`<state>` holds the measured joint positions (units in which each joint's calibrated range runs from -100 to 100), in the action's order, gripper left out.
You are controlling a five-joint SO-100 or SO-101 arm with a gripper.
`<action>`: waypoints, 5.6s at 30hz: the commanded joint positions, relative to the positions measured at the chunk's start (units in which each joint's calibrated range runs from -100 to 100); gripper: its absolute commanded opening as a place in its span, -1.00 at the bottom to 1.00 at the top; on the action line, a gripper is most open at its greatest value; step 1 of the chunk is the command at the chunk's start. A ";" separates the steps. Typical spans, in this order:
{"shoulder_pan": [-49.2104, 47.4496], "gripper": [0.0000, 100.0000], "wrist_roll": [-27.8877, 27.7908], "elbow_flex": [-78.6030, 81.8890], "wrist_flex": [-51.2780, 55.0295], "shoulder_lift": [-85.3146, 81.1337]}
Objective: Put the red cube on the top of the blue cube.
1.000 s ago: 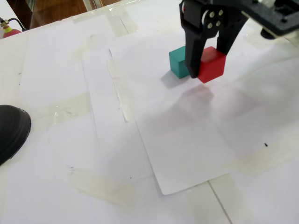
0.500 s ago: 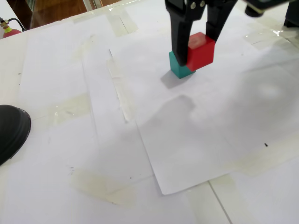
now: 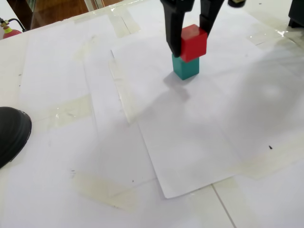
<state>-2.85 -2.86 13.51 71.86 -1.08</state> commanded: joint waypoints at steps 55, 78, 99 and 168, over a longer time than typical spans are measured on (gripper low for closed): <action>3.76 -0.37 -2.05 5.60 -5.12 0.83; 4.29 -0.04 -1.37 6.42 8.00 -9.39; -1.62 -0.63 10.74 20.49 6.78 -38.31; -5.93 -1.00 40.83 28.93 3.11 -42.43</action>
<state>-8.99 38.85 42.70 76.74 -44.38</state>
